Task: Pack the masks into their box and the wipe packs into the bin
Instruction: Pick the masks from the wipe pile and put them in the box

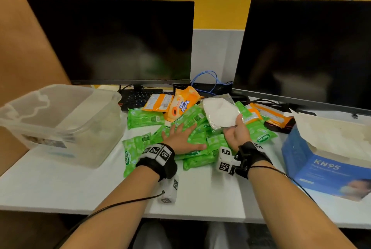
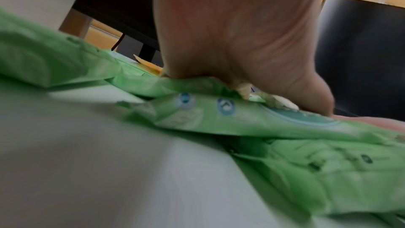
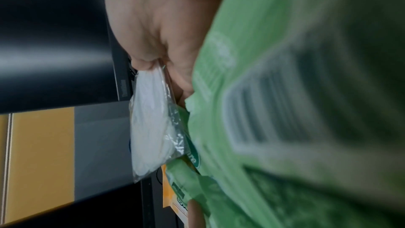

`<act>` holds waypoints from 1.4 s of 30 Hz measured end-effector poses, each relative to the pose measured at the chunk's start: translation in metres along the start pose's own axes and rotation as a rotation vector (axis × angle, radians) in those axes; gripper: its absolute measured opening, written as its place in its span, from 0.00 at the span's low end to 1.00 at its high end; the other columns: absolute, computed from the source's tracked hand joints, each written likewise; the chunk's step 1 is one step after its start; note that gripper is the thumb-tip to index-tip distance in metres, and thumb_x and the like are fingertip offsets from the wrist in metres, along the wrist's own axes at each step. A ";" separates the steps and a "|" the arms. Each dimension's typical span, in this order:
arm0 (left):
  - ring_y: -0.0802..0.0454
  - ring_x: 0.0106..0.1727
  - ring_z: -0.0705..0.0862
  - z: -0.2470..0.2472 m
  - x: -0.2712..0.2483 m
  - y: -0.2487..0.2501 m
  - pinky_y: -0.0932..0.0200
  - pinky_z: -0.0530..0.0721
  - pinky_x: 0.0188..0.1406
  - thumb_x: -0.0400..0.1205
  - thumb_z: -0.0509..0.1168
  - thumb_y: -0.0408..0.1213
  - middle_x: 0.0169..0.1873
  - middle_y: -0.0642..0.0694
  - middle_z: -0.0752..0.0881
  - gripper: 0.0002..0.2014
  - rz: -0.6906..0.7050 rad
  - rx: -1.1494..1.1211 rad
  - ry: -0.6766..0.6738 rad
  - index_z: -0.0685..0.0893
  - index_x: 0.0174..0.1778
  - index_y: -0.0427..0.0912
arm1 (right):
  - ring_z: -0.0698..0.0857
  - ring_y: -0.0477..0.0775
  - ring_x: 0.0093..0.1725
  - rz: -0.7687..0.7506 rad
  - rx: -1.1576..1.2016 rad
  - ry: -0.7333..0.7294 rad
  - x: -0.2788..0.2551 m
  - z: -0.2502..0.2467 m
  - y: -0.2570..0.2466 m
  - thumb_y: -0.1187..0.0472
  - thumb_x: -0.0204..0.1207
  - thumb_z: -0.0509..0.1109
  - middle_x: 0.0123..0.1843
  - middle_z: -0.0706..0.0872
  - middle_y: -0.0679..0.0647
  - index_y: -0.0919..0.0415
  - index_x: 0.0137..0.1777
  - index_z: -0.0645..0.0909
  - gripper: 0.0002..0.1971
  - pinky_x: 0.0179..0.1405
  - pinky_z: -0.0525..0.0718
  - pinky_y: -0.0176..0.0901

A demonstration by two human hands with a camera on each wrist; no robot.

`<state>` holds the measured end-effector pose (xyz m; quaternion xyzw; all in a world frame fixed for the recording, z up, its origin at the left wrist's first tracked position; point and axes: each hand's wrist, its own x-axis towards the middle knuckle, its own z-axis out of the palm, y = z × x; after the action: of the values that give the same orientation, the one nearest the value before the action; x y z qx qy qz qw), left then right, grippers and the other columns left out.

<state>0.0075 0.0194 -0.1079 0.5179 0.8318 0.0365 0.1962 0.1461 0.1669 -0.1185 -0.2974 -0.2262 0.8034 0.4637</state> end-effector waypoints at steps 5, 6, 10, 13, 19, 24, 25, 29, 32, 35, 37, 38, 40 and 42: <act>0.39 0.84 0.39 0.000 0.004 -0.001 0.25 0.40 0.76 0.72 0.55 0.74 0.85 0.48 0.44 0.42 -0.016 -0.033 0.029 0.45 0.81 0.70 | 0.72 0.61 0.77 -0.015 -0.127 0.072 -0.003 0.004 0.002 0.50 0.88 0.51 0.79 0.72 0.61 0.62 0.80 0.64 0.24 0.74 0.73 0.55; 0.40 0.84 0.40 0.000 0.005 -0.001 0.25 0.41 0.76 0.73 0.55 0.73 0.85 0.49 0.45 0.41 -0.021 -0.048 0.039 0.48 0.81 0.70 | 0.73 0.62 0.76 -0.022 -0.198 0.079 -0.006 0.005 0.001 0.50 0.88 0.52 0.78 0.72 0.62 0.63 0.80 0.64 0.25 0.72 0.75 0.54; 0.40 0.82 0.58 -0.019 0.002 0.000 0.35 0.57 0.79 0.81 0.60 0.60 0.82 0.43 0.60 0.30 -0.018 -0.095 -0.005 0.65 0.78 0.57 | 0.85 0.55 0.52 -0.127 -0.454 0.103 -0.014 0.010 -0.010 0.51 0.86 0.57 0.59 0.83 0.59 0.60 0.64 0.77 0.16 0.46 0.85 0.47; 0.42 0.71 0.74 -0.042 -0.005 0.025 0.52 0.73 0.68 0.85 0.60 0.41 0.72 0.38 0.75 0.20 0.047 -0.106 0.052 0.75 0.72 0.40 | 0.86 0.57 0.46 -0.293 -0.701 0.003 -0.031 0.017 -0.035 0.48 0.81 0.62 0.53 0.86 0.59 0.53 0.44 0.81 0.12 0.47 0.85 0.54; 0.42 0.58 0.82 -0.051 -0.026 0.133 0.54 0.78 0.59 0.82 0.58 0.30 0.56 0.37 0.86 0.12 0.358 -0.424 0.313 0.86 0.54 0.31 | 0.75 0.48 0.35 -0.790 -0.858 0.069 -0.092 0.030 -0.135 0.42 0.71 0.70 0.33 0.79 0.59 0.67 0.37 0.79 0.24 0.35 0.77 0.52; 0.41 0.43 0.87 -0.039 -0.032 0.211 0.48 0.85 0.51 0.83 0.62 0.42 0.40 0.36 0.85 0.14 0.415 -0.810 0.137 0.83 0.38 0.37 | 0.78 0.35 0.36 -1.012 -0.965 0.184 -0.141 0.011 -0.210 0.50 0.81 0.65 0.36 0.79 0.41 0.49 0.39 0.76 0.09 0.38 0.77 0.26; 0.43 0.41 0.85 -0.036 -0.030 0.224 0.48 0.86 0.49 0.83 0.63 0.45 0.39 0.38 0.82 0.13 0.401 -0.855 0.109 0.82 0.39 0.39 | 0.76 0.34 0.35 -1.038 -1.031 0.214 -0.148 0.006 -0.220 0.50 0.82 0.64 0.35 0.77 0.40 0.47 0.37 0.74 0.11 0.34 0.75 0.20; 0.47 0.37 0.82 -0.029 -0.024 0.255 0.51 0.87 0.43 0.77 0.69 0.45 0.37 0.40 0.81 0.12 0.317 -0.978 -0.010 0.81 0.43 0.38 | 0.73 0.36 0.35 -1.125 -1.300 0.375 -0.169 -0.015 -0.246 0.51 0.83 0.63 0.37 0.74 0.42 0.48 0.38 0.73 0.11 0.28 0.71 0.18; 0.45 0.41 0.85 -0.020 -0.020 0.259 0.53 0.89 0.43 0.80 0.68 0.28 0.47 0.34 0.85 0.09 0.310 -1.090 -0.082 0.81 0.55 0.32 | 0.74 0.47 0.46 -0.998 -1.429 0.419 -0.166 -0.028 -0.249 0.50 0.84 0.61 0.47 0.76 0.50 0.60 0.56 0.78 0.13 0.35 0.69 0.30; 0.42 0.44 0.85 -0.015 -0.019 0.258 0.54 0.87 0.38 0.78 0.64 0.17 0.47 0.32 0.86 0.12 0.295 -1.200 -0.026 0.82 0.56 0.26 | 0.79 0.55 0.54 -0.726 -1.552 0.355 -0.157 -0.039 -0.240 0.49 0.83 0.60 0.54 0.79 0.53 0.59 0.66 0.74 0.18 0.47 0.75 0.44; 0.45 0.36 0.84 -0.018 -0.022 0.255 0.62 0.86 0.26 0.76 0.63 0.16 0.37 0.38 0.84 0.08 0.284 -1.210 0.022 0.84 0.44 0.30 | 0.80 0.60 0.59 -0.460 -1.687 0.280 -0.156 -0.043 -0.233 0.49 0.81 0.65 0.65 0.79 0.59 0.59 0.75 0.64 0.26 0.45 0.81 0.46; 0.47 0.34 0.84 -0.020 -0.025 0.251 0.64 0.85 0.23 0.76 0.63 0.15 0.35 0.39 0.83 0.09 0.281 -1.202 0.048 0.83 0.40 0.32 | 0.80 0.62 0.60 -0.314 -1.733 0.213 -0.158 -0.043 -0.230 0.51 0.79 0.68 0.69 0.77 0.61 0.60 0.79 0.57 0.33 0.38 0.82 0.43; 0.48 0.34 0.83 -0.022 -0.030 0.239 0.64 0.85 0.23 0.75 0.62 0.15 0.34 0.40 0.83 0.10 0.266 -1.215 0.110 0.83 0.41 0.33 | 0.84 0.58 0.52 -0.140 -1.806 0.076 -0.164 -0.040 -0.226 0.56 0.77 0.73 0.68 0.76 0.61 0.60 0.83 0.46 0.44 0.29 0.82 0.38; 0.48 0.35 0.83 -0.022 -0.037 0.225 0.62 0.86 0.24 0.76 0.62 0.16 0.35 0.41 0.83 0.11 0.229 -1.251 0.177 0.83 0.47 0.33 | 0.84 0.52 0.42 -0.205 -1.834 0.018 -0.167 -0.034 -0.224 0.58 0.76 0.73 0.63 0.79 0.59 0.58 0.82 0.48 0.42 0.29 0.83 0.37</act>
<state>0.2042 0.0934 -0.0176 0.3861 0.6059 0.5780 0.3868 0.3718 0.1272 0.0447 -0.5330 -0.7959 0.2623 0.1172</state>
